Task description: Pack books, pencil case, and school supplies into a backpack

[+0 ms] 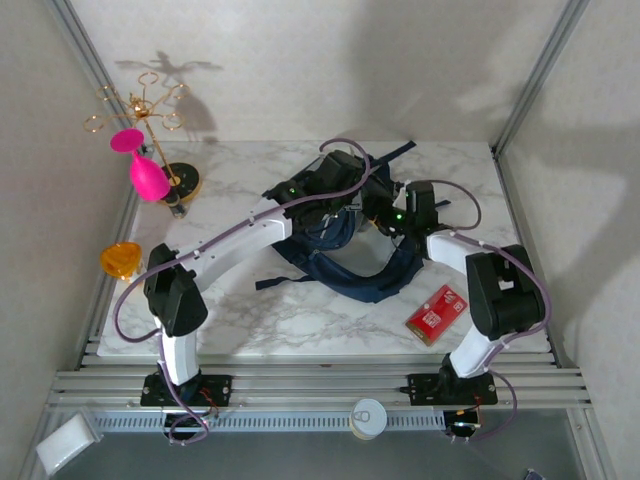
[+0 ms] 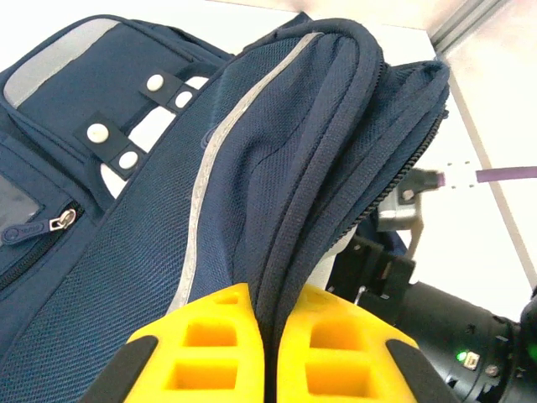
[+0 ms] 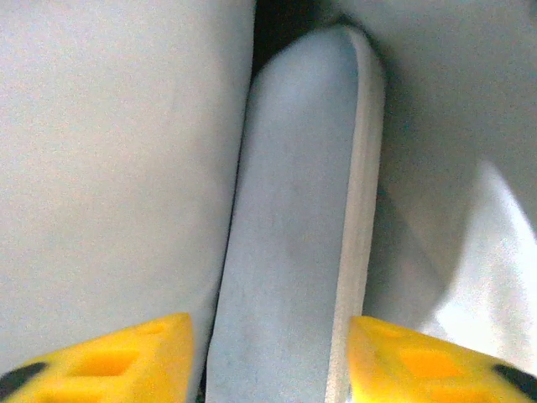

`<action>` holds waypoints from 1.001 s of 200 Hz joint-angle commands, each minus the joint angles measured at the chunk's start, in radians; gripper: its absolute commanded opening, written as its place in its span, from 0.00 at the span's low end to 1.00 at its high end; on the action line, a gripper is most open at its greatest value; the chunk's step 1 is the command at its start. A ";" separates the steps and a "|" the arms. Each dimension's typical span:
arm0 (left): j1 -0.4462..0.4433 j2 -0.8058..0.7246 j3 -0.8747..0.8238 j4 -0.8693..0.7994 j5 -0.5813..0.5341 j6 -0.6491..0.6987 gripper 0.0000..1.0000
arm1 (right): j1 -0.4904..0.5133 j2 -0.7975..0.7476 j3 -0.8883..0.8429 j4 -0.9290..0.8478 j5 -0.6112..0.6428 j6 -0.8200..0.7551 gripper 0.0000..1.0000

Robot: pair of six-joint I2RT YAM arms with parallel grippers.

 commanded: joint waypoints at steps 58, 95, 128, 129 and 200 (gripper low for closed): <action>0.013 -0.088 -0.018 0.156 0.007 -0.032 0.00 | 0.105 0.168 0.145 0.008 -0.019 0.021 0.17; 0.031 -0.062 -0.062 0.162 0.016 -0.035 0.00 | 0.030 -0.004 0.022 -0.087 -0.009 -0.062 0.22; 0.026 -0.027 -0.169 0.294 0.166 -0.062 0.05 | -0.086 -0.244 -0.107 -0.320 0.058 -0.203 0.37; 0.025 -0.023 -0.168 0.293 0.171 -0.063 0.05 | -0.089 -0.252 -0.109 -0.329 0.061 -0.208 0.37; 0.082 -0.230 -0.568 0.600 0.394 -0.125 0.54 | -0.132 -0.585 -0.253 -0.539 0.041 -0.243 0.53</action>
